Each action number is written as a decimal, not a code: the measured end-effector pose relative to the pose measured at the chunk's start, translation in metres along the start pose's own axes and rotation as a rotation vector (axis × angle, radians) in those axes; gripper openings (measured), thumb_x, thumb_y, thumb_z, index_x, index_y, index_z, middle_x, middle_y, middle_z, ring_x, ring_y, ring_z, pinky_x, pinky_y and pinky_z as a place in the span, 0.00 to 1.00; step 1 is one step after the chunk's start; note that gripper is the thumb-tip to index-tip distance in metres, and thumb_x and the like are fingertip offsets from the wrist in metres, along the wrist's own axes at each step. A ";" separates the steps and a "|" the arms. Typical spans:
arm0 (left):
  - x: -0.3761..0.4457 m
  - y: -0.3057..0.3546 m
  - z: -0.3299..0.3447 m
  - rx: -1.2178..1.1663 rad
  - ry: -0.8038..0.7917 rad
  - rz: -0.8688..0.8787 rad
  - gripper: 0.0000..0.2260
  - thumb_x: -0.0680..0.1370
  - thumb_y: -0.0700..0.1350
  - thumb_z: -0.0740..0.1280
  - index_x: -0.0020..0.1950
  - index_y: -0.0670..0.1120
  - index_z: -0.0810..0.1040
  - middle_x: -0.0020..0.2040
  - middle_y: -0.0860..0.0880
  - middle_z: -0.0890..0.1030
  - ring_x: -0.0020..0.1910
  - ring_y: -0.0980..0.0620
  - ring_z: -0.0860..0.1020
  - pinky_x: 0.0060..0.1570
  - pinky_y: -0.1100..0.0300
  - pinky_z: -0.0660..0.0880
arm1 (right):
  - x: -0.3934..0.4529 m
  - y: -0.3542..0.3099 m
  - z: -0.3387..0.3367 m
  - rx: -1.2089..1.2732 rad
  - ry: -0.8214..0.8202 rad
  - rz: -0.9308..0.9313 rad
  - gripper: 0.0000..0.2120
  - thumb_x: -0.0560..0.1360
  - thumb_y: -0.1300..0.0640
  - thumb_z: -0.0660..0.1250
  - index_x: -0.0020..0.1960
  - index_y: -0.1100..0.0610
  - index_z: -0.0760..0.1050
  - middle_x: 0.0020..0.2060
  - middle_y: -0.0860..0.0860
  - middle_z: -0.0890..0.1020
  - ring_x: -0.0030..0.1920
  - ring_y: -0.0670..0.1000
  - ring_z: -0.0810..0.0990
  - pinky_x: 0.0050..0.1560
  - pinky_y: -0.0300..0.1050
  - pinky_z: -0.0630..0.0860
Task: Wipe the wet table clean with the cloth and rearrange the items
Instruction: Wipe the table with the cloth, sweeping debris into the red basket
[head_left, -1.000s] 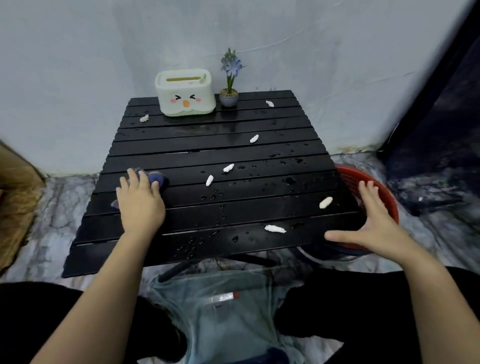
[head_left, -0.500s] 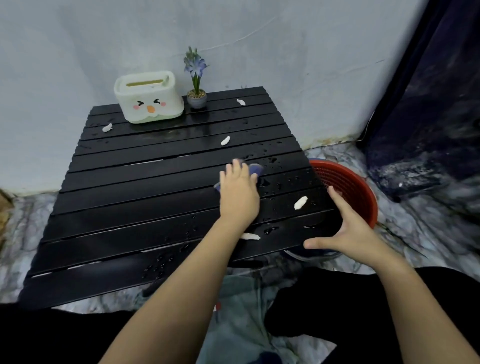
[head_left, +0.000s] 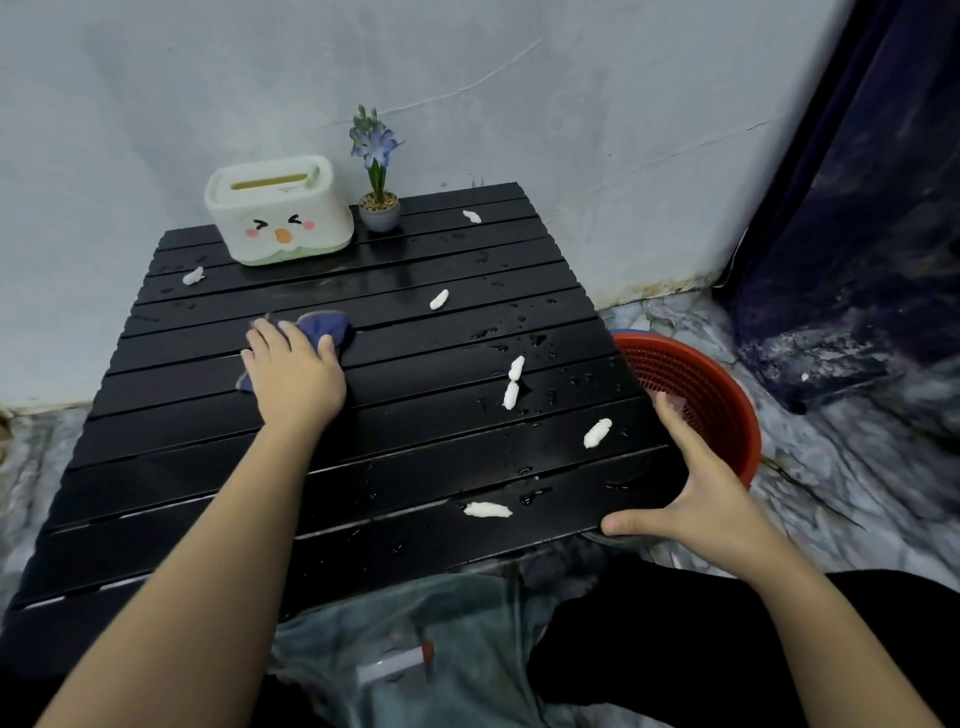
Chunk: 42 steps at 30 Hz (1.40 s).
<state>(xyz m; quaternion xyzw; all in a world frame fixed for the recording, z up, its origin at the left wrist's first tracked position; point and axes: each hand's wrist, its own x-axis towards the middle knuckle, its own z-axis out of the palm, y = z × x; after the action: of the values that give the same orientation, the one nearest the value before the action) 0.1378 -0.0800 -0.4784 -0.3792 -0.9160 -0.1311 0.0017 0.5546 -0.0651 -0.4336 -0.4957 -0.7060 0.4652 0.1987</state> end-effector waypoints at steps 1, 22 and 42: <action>0.003 0.006 0.004 0.019 0.005 0.005 0.27 0.84 0.51 0.51 0.75 0.31 0.58 0.76 0.30 0.56 0.75 0.32 0.55 0.73 0.41 0.51 | 0.000 0.000 0.000 -0.003 0.002 0.007 0.70 0.49 0.43 0.85 0.81 0.42 0.48 0.75 0.31 0.52 0.74 0.30 0.52 0.72 0.35 0.54; -0.022 0.198 0.000 -0.838 -0.497 0.549 0.20 0.81 0.51 0.59 0.65 0.39 0.76 0.61 0.46 0.79 0.59 0.49 0.77 0.65 0.53 0.69 | 0.003 0.002 -0.001 -0.068 -0.012 0.031 0.74 0.43 0.30 0.81 0.81 0.42 0.48 0.79 0.36 0.52 0.77 0.35 0.51 0.74 0.36 0.52; -0.086 0.084 -0.008 -0.201 -0.316 0.902 0.30 0.80 0.63 0.46 0.79 0.50 0.58 0.80 0.50 0.49 0.79 0.47 0.44 0.77 0.46 0.46 | 0.002 -0.002 0.000 -0.079 -0.029 0.043 0.73 0.46 0.32 0.81 0.81 0.44 0.46 0.80 0.37 0.50 0.78 0.35 0.48 0.79 0.43 0.52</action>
<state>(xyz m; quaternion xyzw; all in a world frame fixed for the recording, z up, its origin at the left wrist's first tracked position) 0.2566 -0.0842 -0.4594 -0.7520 -0.6321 -0.1458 -0.1171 0.5532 -0.0638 -0.4324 -0.5114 -0.7157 0.4482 0.1590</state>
